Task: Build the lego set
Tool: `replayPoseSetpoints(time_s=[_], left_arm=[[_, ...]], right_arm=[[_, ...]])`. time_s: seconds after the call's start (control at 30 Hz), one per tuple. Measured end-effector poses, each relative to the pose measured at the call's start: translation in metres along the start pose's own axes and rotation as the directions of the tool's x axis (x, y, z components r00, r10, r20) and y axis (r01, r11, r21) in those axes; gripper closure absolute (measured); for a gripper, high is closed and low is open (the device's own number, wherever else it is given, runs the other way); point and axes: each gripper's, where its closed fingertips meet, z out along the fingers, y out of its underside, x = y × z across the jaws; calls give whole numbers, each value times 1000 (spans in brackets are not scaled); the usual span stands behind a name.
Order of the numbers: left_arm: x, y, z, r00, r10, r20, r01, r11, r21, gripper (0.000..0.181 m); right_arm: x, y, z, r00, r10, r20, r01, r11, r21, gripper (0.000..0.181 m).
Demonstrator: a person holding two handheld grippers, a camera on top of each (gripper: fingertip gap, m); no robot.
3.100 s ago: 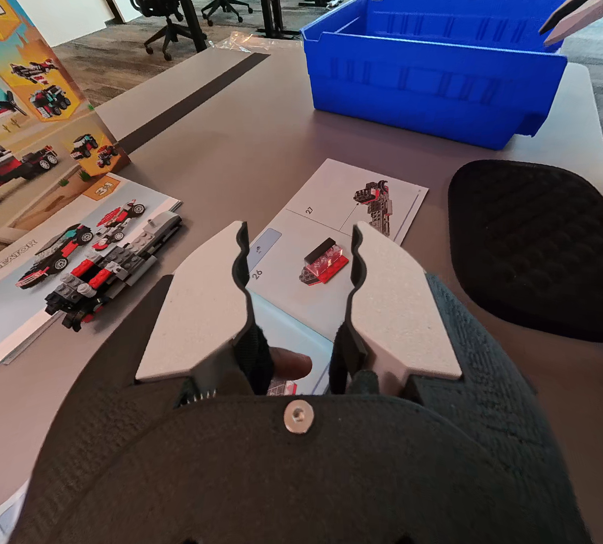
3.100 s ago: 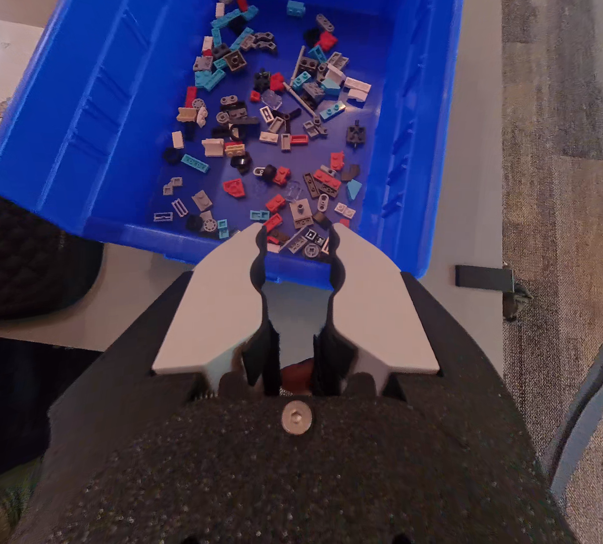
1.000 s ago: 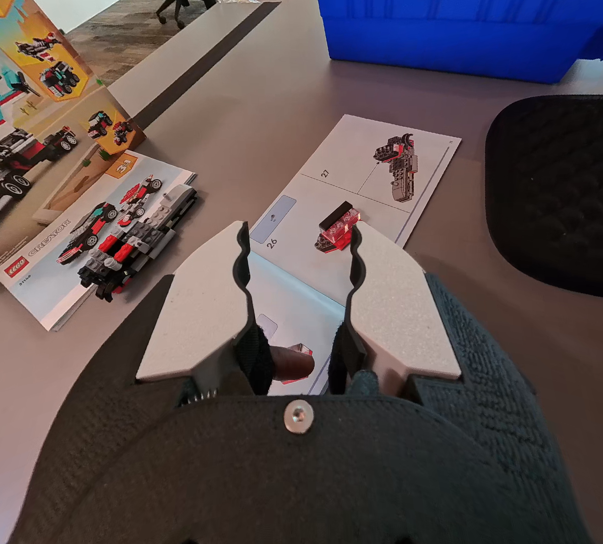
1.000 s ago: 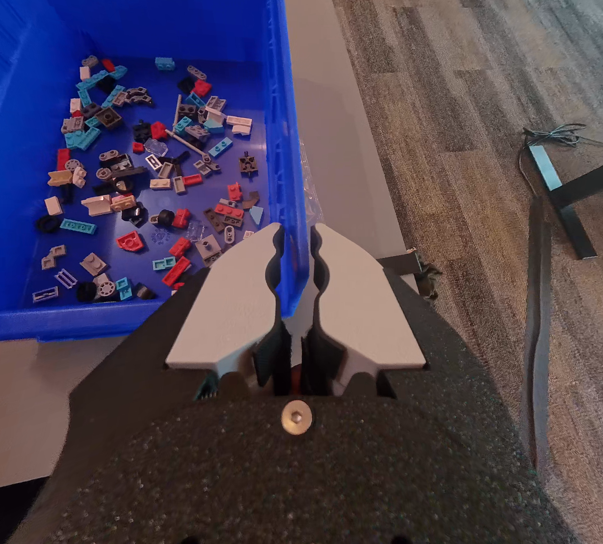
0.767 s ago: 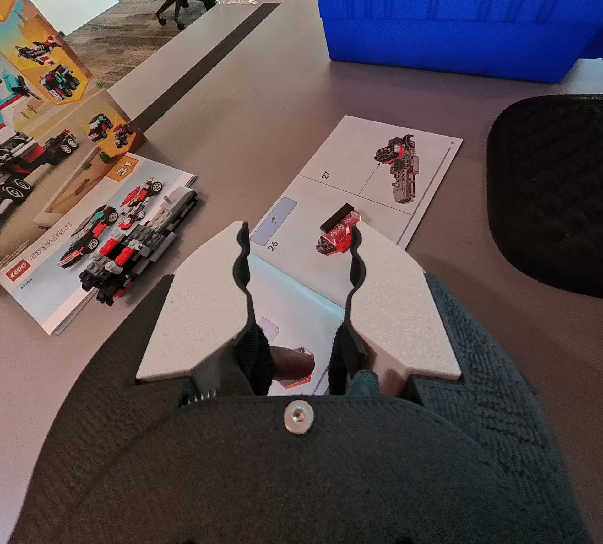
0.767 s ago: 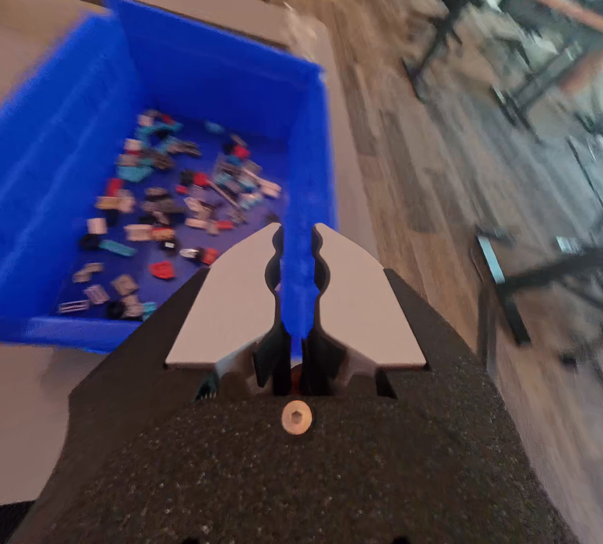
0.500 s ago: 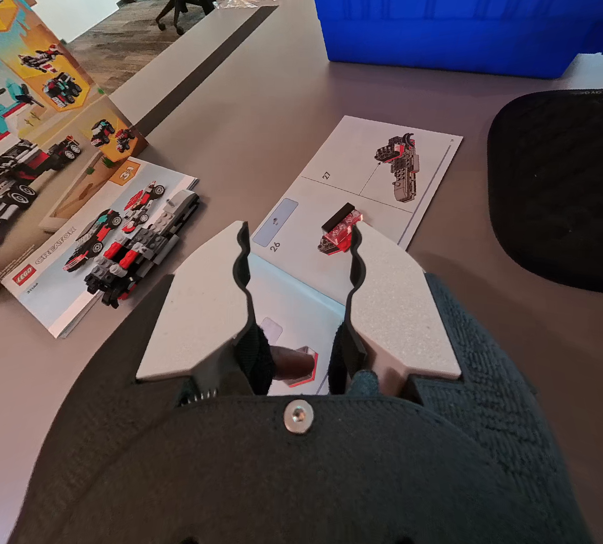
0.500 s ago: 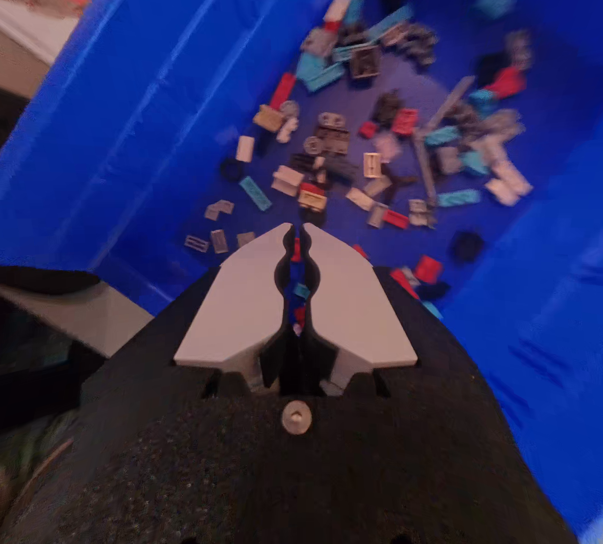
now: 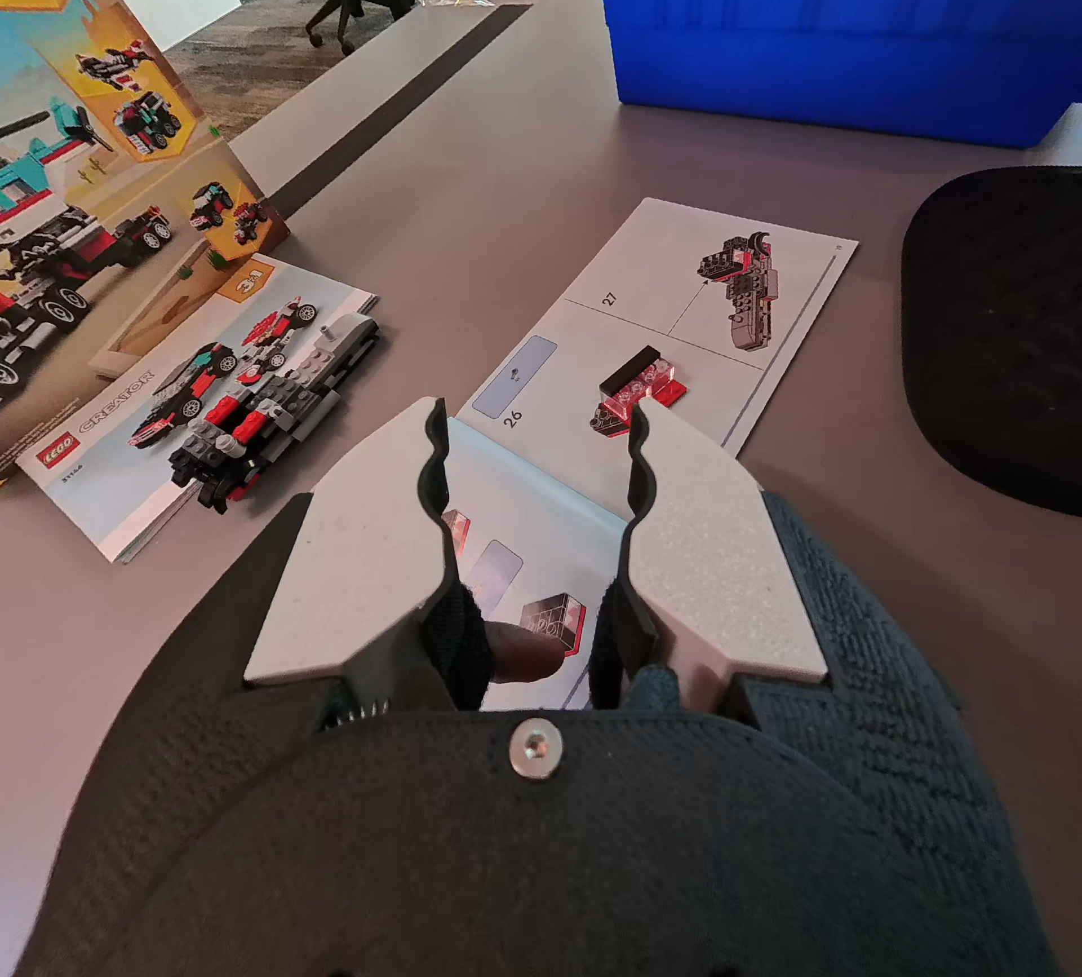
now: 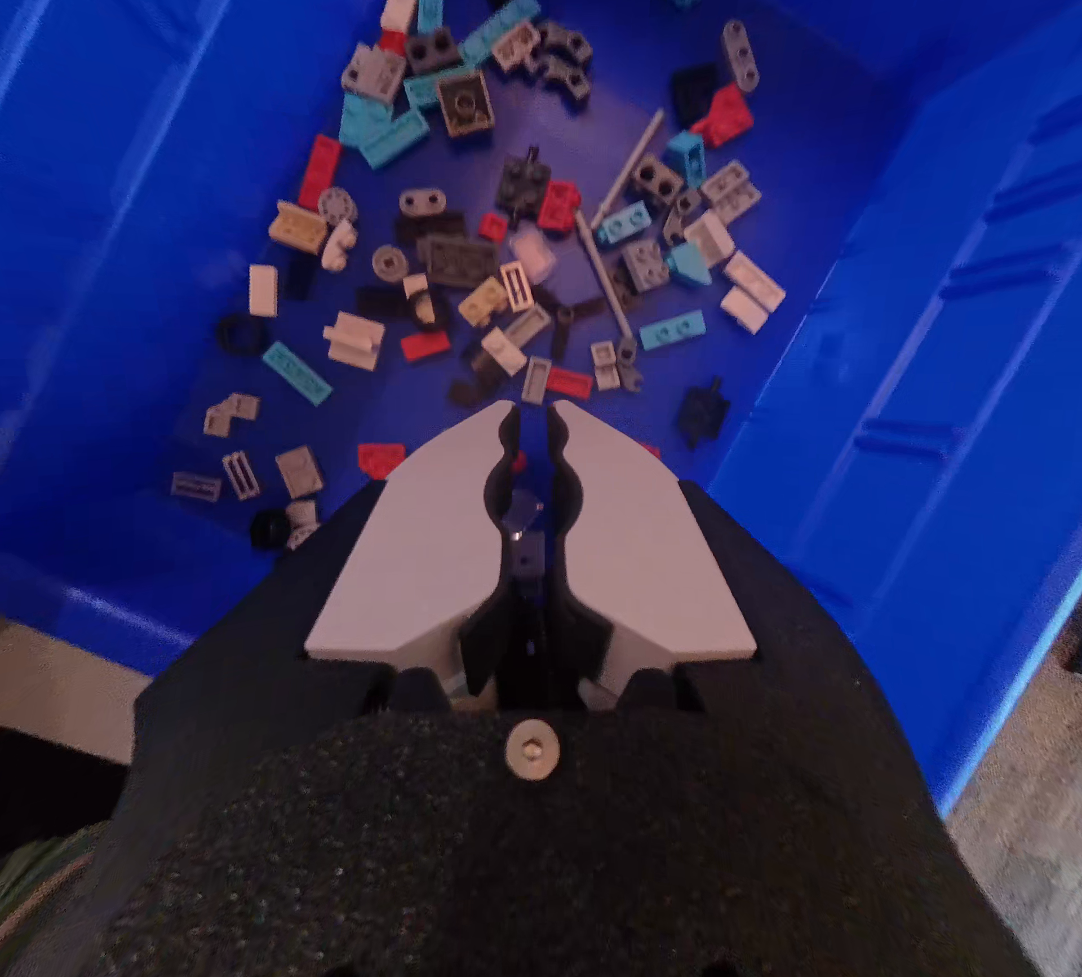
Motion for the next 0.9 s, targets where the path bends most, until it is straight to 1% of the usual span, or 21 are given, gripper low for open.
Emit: replayPoseSetpoints(time_s=[0.1, 0.17, 0.27, 0.47, 0.53, 0.57, 0.6, 0.67, 0.7, 0.73, 0.8, 0.9], left_arm=[[2, 0, 2, 1000, 1, -5, -1, 1000, 0, 121], [3, 1, 3, 1000, 2, -10, -2, 1000, -3, 121], [5, 1, 3, 1000, 11, -13, -11, 1000, -10, 121], [5, 1, 2, 1000, 10, -6, -10, 1000, -11, 121], [5, 1, 1, 1000, 8, -5, -8, 1000, -12, 121], [5, 2, 1, 1000, 8, -5, -8, 1000, -14, 121], [5, 2, 1, 1000, 8, -4, -8, 1000, -16, 121], [4, 3, 0, 1000, 6, -1, -6, 1000, -16, 121], [3, 3, 0, 1000, 4, 1, -4, 1000, -13, 121], [3, 3, 0, 1000, 2, 1, -2, 1000, -11, 121], [3, 3, 1, 1000, 2, -2, -2, 1000, -9, 121], [5, 1, 3, 1000, 8, -10, -8, 1000, -5, 121]], right_arm=[[-6, 14, -4, 1000, 5, 26, -4, 999, -44, 170], [-10, 17, -2, 999, 5, 42, -2, 998, -57, 168], [-15, 8, 1, 998, 3, 70, -2, 1000, -17, 165], [-18, -16, 15, 996, -70, 48, 67, 996, 56, 160], [-23, -8, 20, 994, -66, 88, 67, 998, -1, 163], [-24, -6, 20, 994, -63, 93, 64, 998, -5, 167], [-28, -2, 16, 991, -57, 125, 60, 998, -19, 172], [-41, 12, 8, 978, -33, 207, 48, 997, -68, 172], [-43, 17, 3, 974, -26, 224, 44, 996, -77, 171], [-40, 19, 0, 978, -20, 206, 37, 996, -77, 168], [-28, 10, -4, 990, -11, 140, 13, 1000, -13, 162], [-9, -21, -2, 998, 12, 62, -22, 987, 159, 148]])
